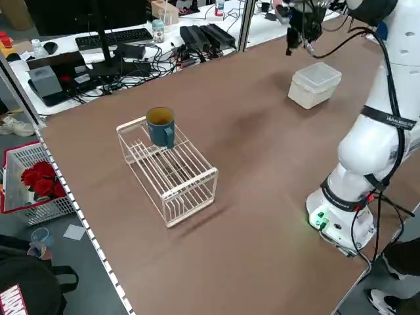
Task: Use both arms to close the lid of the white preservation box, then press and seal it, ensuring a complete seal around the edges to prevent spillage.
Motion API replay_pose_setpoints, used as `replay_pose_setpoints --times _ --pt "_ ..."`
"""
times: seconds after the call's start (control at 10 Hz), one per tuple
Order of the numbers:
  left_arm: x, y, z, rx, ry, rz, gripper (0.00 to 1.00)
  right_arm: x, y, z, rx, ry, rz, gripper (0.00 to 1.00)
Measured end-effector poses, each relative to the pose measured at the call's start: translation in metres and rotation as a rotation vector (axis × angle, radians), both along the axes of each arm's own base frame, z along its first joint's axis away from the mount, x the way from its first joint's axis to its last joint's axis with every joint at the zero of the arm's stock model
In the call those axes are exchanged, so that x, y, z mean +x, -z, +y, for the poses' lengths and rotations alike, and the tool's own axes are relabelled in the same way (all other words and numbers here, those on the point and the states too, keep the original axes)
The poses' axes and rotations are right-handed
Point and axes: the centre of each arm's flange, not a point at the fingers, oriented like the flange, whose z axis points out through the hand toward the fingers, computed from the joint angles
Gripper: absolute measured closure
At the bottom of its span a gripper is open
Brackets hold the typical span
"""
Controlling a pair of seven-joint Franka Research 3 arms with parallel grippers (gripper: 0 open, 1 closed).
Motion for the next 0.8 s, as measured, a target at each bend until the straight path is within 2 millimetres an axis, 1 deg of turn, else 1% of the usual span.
replay_pose_setpoints --times 0.1,0.2,0.3,0.4,0.5,0.6,0.7,0.8 --pt "0.008 -0.027 0.019 0.025 0.012 0.013 0.75 0.01 -0.034 -0.033 -0.03 -0.018 -0.055 0.71" --pt "0.015 -0.049 0.037 0.044 0.022 0.029 0.59 0.016 -0.063 -0.064 -0.055 -0.059 -0.114 0.66" --pt "0.023 -0.064 0.058 0.056 0.039 0.044 0.46 0.017 -0.086 -0.089 -0.076 -0.098 -0.166 0.59" --pt "0.03 -0.078 0.083 0.065 0.064 0.051 0.3 0.017 -0.103 -0.111 -0.097 -0.139 -0.205 0.46" --pt "0.035 -0.093 0.11 0.071 0.097 0.043 0.23 0.015 -0.116 -0.132 -0.133 -0.182 -0.243 0.3" --pt "0.037 -0.11 0.137 0.078 0.139 0.033 0.17 0.011 -0.129 -0.157 -0.179 -0.198 -0.272 0.17" --pt "0.036 -0.124 0.159 0.064 0.191 0.033 0.05 0.006 -0.145 -0.185 -0.215 -0.181 -0.291 0.02" --pt "0.033 -0.137 0.18 0.045 0.263 0.039 0.0 0.0 -0.165 -0.22 -0.244 -0.142 -0.307 0.0"
